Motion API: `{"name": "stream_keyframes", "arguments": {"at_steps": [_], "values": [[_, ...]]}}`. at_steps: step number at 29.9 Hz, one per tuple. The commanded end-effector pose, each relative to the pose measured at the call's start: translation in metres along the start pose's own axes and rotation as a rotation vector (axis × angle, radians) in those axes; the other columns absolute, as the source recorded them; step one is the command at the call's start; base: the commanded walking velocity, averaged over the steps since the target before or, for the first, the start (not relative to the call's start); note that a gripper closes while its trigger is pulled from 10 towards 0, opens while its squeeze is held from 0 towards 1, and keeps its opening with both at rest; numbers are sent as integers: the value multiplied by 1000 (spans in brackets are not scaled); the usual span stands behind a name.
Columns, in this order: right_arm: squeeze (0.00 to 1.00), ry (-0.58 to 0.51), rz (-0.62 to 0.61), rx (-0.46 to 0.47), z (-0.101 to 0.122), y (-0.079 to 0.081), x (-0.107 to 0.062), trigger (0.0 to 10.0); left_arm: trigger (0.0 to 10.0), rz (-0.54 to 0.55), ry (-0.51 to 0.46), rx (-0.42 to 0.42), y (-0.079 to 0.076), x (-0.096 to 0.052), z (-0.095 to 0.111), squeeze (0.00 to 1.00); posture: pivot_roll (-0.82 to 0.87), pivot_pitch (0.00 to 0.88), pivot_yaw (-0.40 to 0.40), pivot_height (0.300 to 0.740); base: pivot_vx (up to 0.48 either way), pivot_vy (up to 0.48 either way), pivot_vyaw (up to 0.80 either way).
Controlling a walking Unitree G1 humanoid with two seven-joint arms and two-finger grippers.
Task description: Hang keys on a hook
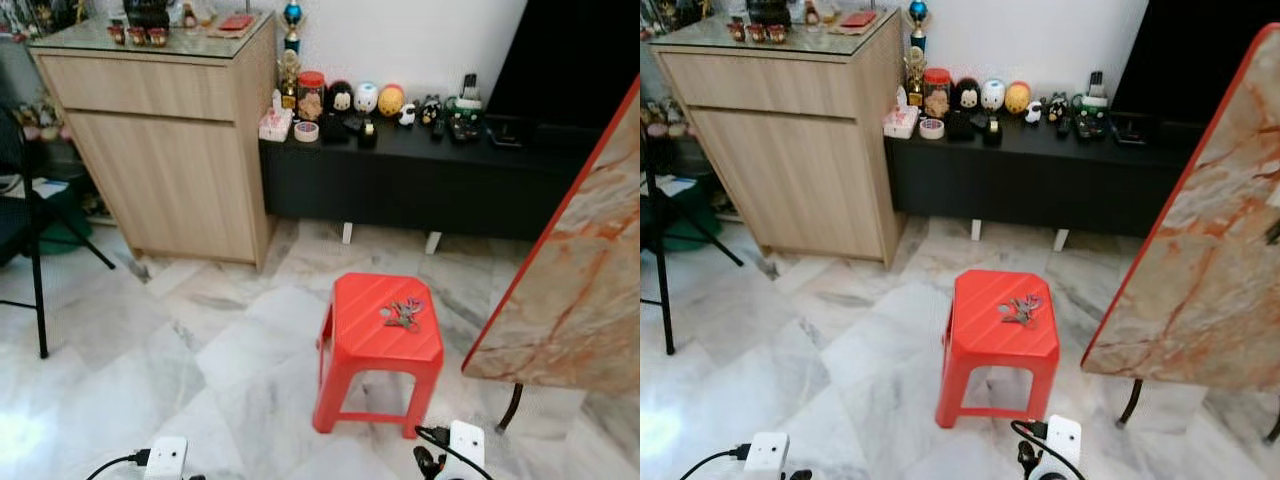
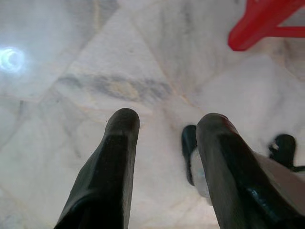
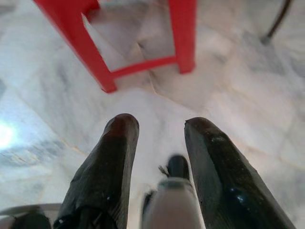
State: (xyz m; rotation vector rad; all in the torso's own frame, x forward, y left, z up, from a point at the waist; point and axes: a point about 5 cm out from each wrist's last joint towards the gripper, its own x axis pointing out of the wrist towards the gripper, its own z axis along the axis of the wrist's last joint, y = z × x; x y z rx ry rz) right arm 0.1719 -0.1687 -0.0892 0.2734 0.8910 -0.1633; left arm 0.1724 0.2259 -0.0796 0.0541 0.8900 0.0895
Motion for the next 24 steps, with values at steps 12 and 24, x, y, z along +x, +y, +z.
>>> {"name": "stream_keyframes", "arguments": {"at_steps": [12,24], "values": [[0,-223,-29,-65,23,-5,-3,10000,10000,-15,1,-12,-4,-1,-4,0,32,0,-50,740,0,0,0],[0,-728,54,-155,128,38,-14,10000,10000,-5,18,-22,-1,-3,-11,0,23,13,-57,740,0,0,0]]}}
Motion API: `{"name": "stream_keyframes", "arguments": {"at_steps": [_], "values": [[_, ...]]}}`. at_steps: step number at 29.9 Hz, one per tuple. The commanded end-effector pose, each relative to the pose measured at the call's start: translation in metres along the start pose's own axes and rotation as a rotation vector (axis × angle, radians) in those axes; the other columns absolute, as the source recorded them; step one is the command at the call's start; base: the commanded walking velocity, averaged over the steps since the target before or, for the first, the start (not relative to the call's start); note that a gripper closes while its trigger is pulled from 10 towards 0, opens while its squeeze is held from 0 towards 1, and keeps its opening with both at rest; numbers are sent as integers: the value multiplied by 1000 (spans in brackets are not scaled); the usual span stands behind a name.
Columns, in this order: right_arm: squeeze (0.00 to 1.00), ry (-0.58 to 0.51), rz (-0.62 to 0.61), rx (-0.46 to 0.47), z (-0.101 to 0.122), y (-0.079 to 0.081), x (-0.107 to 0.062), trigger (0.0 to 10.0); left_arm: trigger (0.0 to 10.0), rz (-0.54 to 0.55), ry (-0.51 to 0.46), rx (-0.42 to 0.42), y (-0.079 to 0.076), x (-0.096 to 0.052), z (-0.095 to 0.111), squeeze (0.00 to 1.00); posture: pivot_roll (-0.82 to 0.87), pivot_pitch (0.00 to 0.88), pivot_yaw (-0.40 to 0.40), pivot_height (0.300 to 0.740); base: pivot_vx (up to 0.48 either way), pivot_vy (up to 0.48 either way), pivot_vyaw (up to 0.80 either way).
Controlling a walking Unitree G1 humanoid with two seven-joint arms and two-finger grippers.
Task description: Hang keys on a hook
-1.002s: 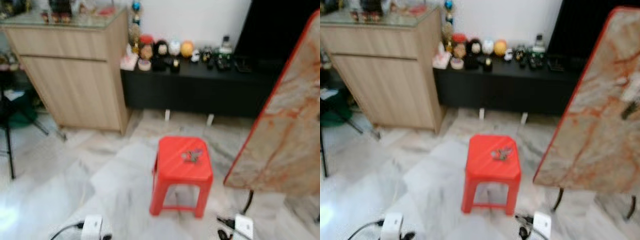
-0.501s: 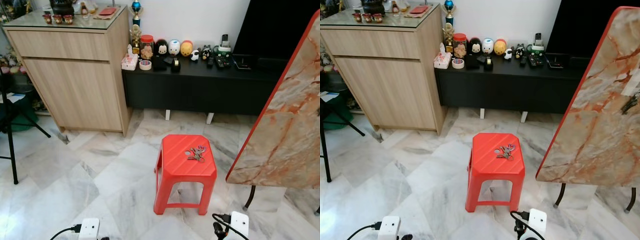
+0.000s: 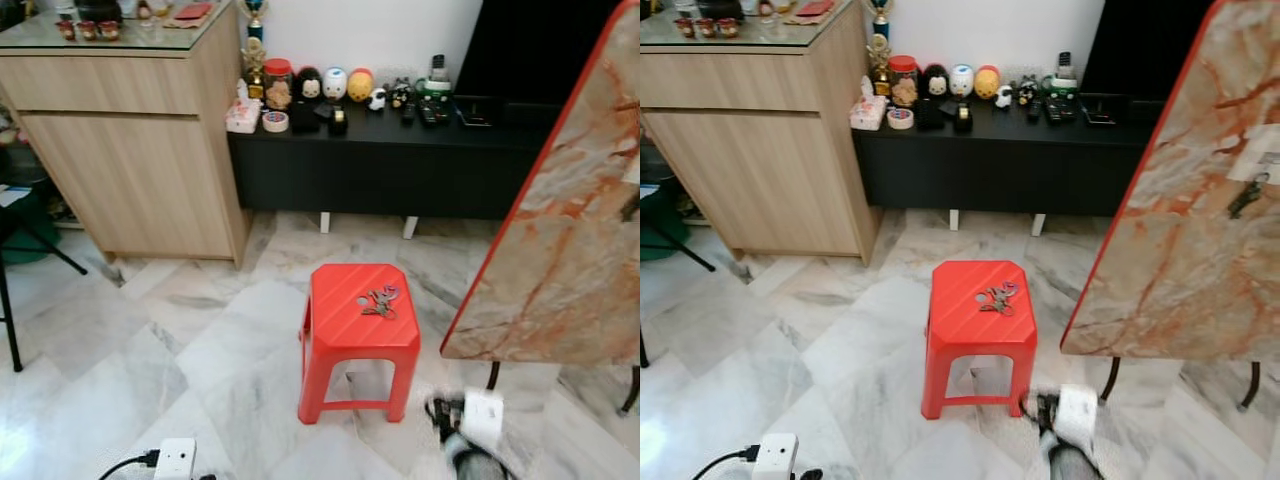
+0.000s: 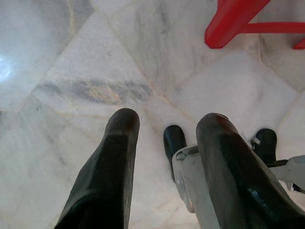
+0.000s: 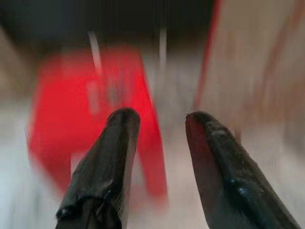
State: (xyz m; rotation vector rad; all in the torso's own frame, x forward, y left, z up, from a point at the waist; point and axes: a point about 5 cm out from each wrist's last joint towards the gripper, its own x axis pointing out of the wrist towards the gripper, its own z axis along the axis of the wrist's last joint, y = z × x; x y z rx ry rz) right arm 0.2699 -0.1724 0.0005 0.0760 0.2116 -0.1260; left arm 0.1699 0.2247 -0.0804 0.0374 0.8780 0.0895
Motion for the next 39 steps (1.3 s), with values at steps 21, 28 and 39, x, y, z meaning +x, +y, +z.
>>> {"name": "stream_keyframes", "arguments": {"at_steps": [21,28,39], "values": [[0,-129,26,36,20,10,-14,10000,10000,9,44,-9,1,-3,-11,0,22,17,-61,740,0,0,0],[0,-137,58,16,25,18,-15,10000,10000,14,45,-7,4,-3,-11,0,23,15,-63,740,315,0,79],[0,-118,68,87,27,18,-13,10000,10000,8,51,5,4,-3,-11,0,22,3,-58,740,374,0,436]]}}
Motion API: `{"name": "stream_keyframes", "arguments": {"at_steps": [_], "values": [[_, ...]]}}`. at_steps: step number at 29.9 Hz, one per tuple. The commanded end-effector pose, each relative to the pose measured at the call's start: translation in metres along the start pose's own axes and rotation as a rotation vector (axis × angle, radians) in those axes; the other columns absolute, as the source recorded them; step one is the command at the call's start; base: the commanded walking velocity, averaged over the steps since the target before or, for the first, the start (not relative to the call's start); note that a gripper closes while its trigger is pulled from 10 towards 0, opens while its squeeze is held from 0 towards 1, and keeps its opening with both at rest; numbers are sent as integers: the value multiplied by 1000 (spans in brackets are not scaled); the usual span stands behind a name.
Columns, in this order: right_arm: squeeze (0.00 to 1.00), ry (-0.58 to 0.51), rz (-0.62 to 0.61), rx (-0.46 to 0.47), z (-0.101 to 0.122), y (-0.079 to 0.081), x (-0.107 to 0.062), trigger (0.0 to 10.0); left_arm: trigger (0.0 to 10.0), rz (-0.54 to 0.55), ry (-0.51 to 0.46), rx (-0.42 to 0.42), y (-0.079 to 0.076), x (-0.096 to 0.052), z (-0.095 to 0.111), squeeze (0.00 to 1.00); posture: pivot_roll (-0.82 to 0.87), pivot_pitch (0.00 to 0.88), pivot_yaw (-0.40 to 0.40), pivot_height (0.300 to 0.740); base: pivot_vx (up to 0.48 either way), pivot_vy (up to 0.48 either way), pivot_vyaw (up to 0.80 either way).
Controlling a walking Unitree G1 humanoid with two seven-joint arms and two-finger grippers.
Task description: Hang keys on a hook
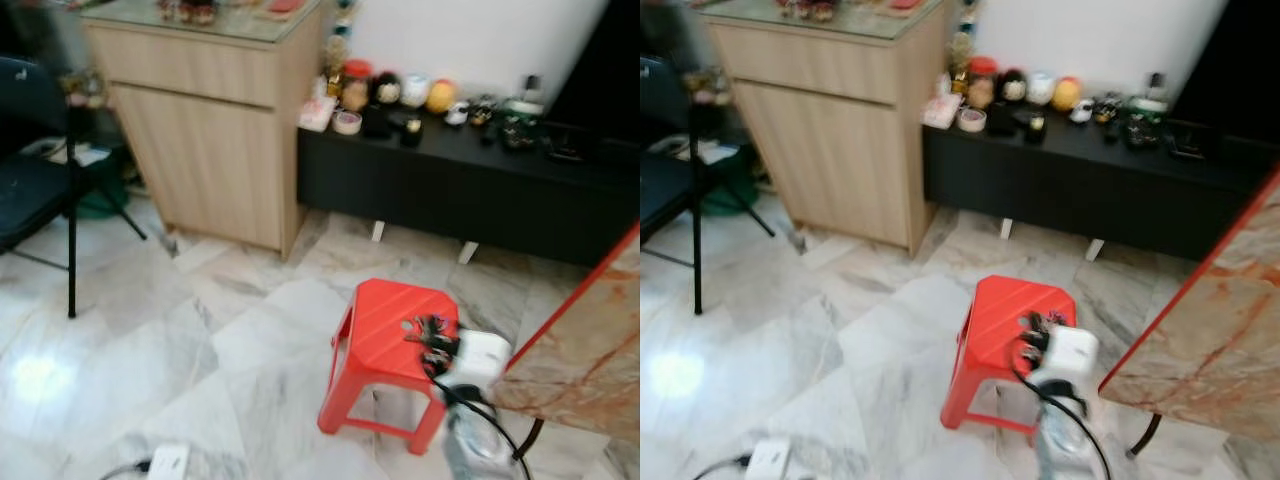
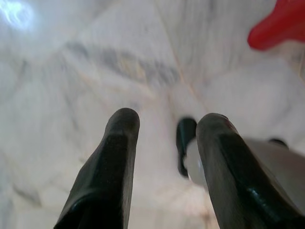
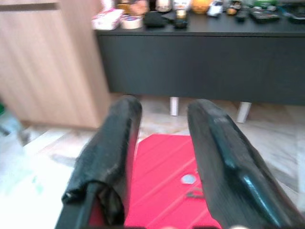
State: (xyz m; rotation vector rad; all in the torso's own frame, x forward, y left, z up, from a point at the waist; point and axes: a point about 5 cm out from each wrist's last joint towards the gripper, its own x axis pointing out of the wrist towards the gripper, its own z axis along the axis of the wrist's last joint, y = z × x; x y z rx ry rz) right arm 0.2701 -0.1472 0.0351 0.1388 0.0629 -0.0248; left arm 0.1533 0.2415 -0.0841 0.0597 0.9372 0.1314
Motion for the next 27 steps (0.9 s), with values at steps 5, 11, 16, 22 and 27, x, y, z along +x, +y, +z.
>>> {"name": "stream_keyframes", "arguments": {"at_steps": [5,11,16,22,27], "values": [[0,23,-54,23,-3,-9,-2,10000,10000,-40,-10,2,-14,3,5,0,24,0,-56,740,379,0,0],[0,31,-50,28,-3,-8,-2,10000,10000,-40,-11,7,-13,2,4,0,27,0,-57,740,353,0,0],[0,35,-48,29,-4,-8,-1,10000,10000,-44,-14,15,-12,2,5,0,27,0,-57,740,50,0,0],[0,23,-52,32,-1,-8,0,10000,10000,-36,-17,2,-7,1,2,0,27,3,-59,740,0,0,0],[0,15,-46,27,2,-7,1,10000,10000,-35,-37,-8,-6,0,3,0,21,9,-60,740,0,0,0]]}}
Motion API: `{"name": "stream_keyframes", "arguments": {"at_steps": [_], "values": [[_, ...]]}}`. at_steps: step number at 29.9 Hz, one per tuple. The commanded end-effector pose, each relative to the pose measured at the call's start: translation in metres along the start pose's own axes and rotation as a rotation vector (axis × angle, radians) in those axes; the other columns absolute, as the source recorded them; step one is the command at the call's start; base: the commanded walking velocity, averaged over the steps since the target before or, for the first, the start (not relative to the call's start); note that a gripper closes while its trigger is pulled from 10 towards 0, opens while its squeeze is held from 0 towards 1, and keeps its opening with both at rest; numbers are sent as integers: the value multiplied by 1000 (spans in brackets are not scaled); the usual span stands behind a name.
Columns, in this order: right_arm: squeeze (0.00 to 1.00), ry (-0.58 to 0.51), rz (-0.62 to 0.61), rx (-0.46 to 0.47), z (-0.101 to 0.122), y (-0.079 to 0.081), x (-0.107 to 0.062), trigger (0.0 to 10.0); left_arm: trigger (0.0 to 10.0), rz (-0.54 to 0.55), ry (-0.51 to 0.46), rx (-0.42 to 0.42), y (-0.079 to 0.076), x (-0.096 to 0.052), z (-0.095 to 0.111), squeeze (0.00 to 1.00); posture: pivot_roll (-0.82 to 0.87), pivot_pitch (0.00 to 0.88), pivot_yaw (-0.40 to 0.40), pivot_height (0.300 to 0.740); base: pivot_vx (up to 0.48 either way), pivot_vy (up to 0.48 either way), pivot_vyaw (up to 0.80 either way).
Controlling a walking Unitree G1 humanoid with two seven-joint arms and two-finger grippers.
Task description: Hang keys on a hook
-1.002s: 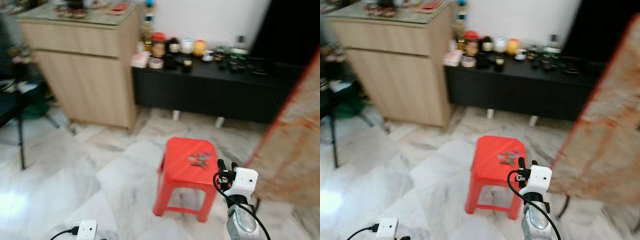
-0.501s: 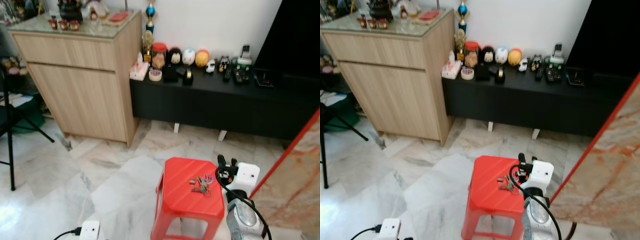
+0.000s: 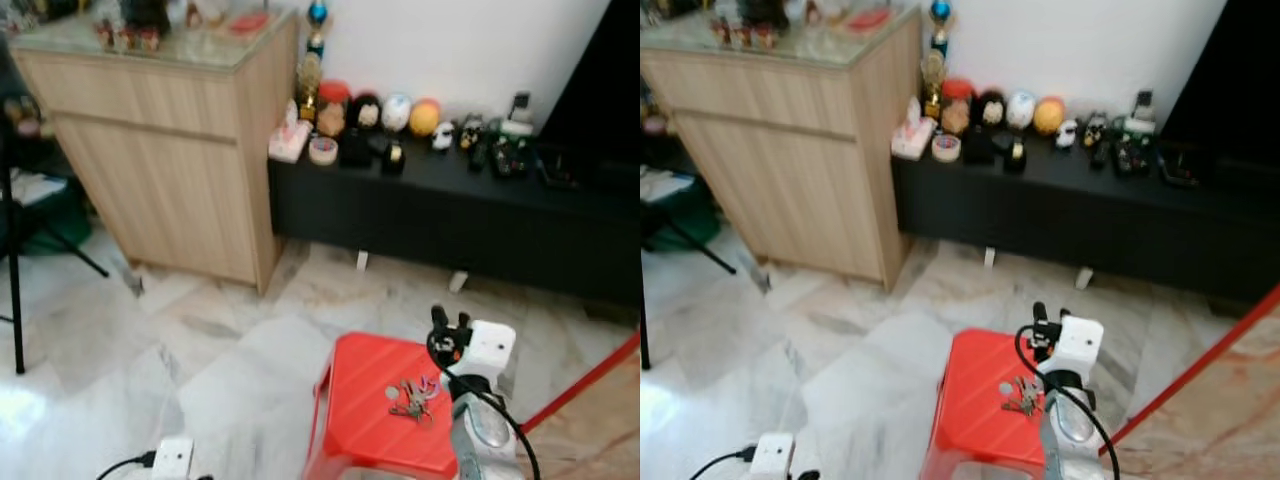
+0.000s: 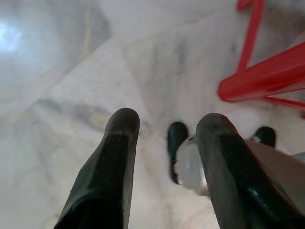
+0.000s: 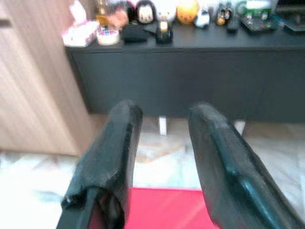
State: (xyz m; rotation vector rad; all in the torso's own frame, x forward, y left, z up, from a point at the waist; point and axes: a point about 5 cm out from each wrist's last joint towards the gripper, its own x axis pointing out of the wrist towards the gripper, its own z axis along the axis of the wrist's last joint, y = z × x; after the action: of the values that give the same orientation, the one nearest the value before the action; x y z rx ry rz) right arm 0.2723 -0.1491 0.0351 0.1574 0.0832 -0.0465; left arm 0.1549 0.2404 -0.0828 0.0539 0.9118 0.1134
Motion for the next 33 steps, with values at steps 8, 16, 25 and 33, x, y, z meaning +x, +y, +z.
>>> {"name": "stream_keyframes", "arguments": {"at_steps": [8,16,25,33], "values": [[0,-6,-16,-9,2,-5,-2,10000,10000,-23,-257,-33,-12,8,55,0,23,18,-64,740,0,0,0],[0,-13,16,-15,4,0,-4,10000,10000,-68,-708,35,-20,-9,134,0,25,19,-62,740,0,0,0],[0,-55,3,-73,13,-11,-8,10000,10000,-107,-926,-33,-37,-42,144,0,16,22,-66,740,0,0,0],[0,-43,-4,-75,9,-11,-11,10000,10000,-162,-957,-32,-50,-50,162,0,14,7,-58,740,0,0,0]]}}
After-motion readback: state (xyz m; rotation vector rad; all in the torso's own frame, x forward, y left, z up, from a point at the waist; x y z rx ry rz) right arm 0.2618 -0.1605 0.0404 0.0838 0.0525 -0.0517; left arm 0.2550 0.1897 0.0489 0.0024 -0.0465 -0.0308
